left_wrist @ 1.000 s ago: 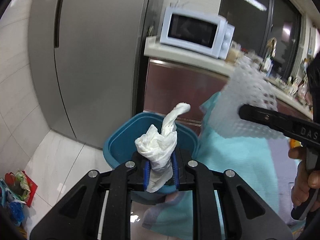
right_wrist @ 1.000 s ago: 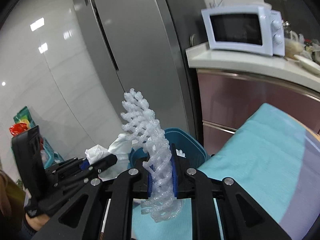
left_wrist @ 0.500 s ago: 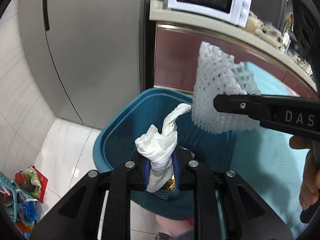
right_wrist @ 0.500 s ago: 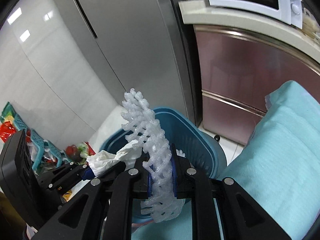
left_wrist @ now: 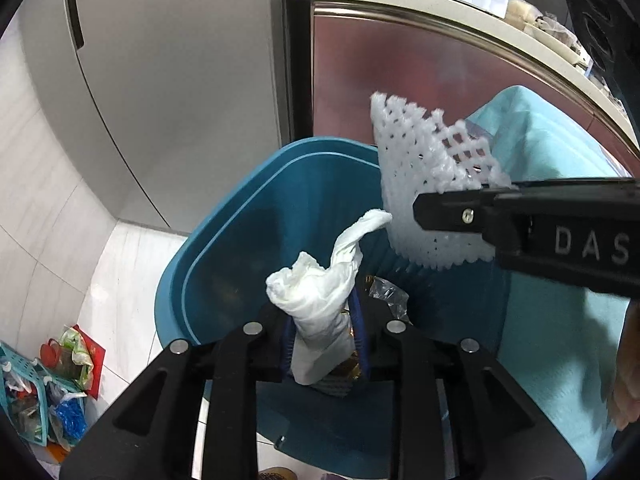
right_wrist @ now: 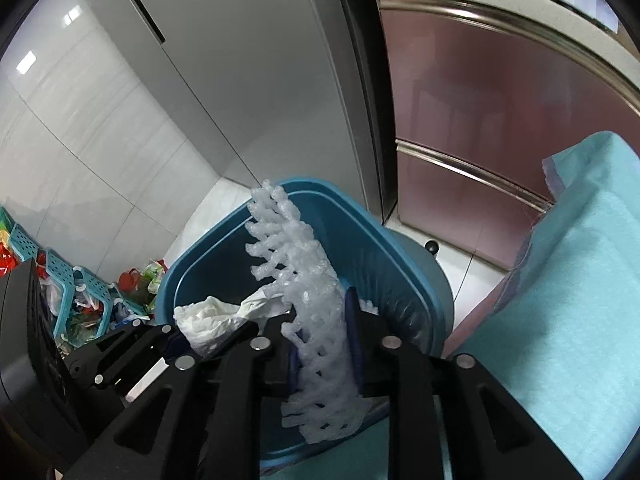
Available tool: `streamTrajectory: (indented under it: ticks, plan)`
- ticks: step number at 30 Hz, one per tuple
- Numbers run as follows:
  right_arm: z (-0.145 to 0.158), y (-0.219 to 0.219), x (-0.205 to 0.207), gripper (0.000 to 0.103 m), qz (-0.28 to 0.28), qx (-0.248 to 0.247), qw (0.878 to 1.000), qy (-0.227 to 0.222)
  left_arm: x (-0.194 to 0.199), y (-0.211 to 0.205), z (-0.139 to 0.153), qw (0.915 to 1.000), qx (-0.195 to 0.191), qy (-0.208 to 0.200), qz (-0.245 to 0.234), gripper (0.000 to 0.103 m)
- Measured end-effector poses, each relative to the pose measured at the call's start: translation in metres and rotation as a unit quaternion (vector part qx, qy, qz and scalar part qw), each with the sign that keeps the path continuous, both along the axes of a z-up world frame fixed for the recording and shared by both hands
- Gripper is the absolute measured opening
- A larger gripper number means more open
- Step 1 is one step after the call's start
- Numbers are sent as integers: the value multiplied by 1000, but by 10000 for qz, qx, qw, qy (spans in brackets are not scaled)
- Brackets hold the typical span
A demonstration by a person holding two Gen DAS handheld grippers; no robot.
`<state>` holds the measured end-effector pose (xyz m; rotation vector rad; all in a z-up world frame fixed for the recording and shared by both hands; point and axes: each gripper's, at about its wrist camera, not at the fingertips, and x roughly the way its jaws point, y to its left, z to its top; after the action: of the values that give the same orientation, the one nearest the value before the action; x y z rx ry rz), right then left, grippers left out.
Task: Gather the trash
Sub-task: 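Open both tools to drop the tissue and foam net inside, then move both open tools back over the table toward the green plastic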
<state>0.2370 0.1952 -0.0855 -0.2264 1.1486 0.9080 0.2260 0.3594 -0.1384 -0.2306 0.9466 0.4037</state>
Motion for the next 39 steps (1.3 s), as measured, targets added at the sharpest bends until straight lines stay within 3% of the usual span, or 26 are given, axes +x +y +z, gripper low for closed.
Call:
streamTrajectory:
  ticks: [4, 5, 7, 10, 16, 22, 26, 27, 34, 39]
  plan:
    - [-3, 4, 3, 32, 28, -7, 10000, -7, 0, -3, -2, 10000, 79, 33, -16, 55]
    - [-2, 5, 3, 40, 11, -13, 10000, -49, -6, -4, -3, 9999, 96, 16, -22, 57]
    - [0, 3, 5, 42, -27, 29, 10000, -50, -6, -5, -2, 9999, 148, 2, 12, 67]
    - [5, 1, 6, 43, -59, 137, 9999, -35, -11, -4, 2, 9999, 147, -78, 41, 74]
    - [21, -12, 2, 44, -145, 394, 9990, -141, -29, -4, 20, 9991, 253, -300, 161, 83]
    - [44, -36, -12, 58, -223, 678, 9965, -444, -63, -8, 50, 9959, 374, -753, 343, 95]
    - [60, -57, -26, 71, -255, 927, 9926, -743, -86, -21, 71, 9927, 386, -1061, 423, 97]
    - [64, -66, -31, 78, -312, 971, 9909, -881, -91, -26, 78, 9914, 415, -1169, 424, 97]
    - [96, -129, -57, 96, -697, 1209, 9753, -1712, -117, -65, 122, 9830, 446, -1765, 238, 97]
    - [111, -178, -75, 96, -1038, 1310, 9607, -2217, -123, -109, 147, 9782, 463, -2024, -107, 97]
